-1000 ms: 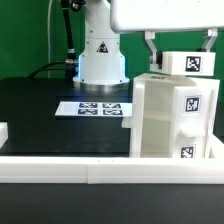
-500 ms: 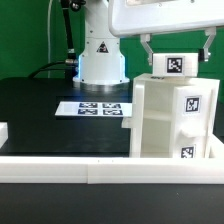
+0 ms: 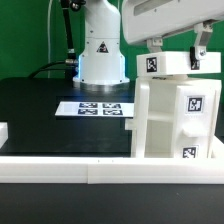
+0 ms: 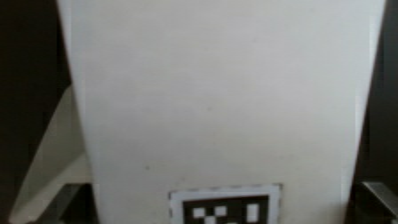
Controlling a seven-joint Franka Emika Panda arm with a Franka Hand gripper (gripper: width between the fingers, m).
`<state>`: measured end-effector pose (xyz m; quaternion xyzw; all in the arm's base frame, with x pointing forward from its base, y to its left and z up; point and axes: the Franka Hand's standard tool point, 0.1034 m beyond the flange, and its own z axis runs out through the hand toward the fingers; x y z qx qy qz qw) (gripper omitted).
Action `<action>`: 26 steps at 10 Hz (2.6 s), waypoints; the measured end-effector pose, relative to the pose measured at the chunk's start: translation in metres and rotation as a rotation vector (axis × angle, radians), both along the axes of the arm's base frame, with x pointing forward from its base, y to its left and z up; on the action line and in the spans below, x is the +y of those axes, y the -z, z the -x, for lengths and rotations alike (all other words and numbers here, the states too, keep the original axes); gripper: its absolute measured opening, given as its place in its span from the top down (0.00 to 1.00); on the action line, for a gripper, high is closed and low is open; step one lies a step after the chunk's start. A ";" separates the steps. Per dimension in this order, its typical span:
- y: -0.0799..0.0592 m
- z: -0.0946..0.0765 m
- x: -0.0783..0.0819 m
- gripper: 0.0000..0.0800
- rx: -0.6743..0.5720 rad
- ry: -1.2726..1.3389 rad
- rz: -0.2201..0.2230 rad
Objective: Assemble cabinet
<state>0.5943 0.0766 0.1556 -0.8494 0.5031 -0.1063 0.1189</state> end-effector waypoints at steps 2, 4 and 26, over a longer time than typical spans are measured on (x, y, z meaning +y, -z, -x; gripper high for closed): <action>0.000 0.000 0.000 0.30 0.016 0.158 -0.059; 0.001 0.001 0.000 0.30 0.031 0.310 -0.115; -0.029 -0.004 0.014 0.00 0.047 -0.069 -0.085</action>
Offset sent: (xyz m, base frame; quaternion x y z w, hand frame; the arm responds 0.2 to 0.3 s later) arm -0.0037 -0.0030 -0.0096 -0.0137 0.0141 0.2238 0.9744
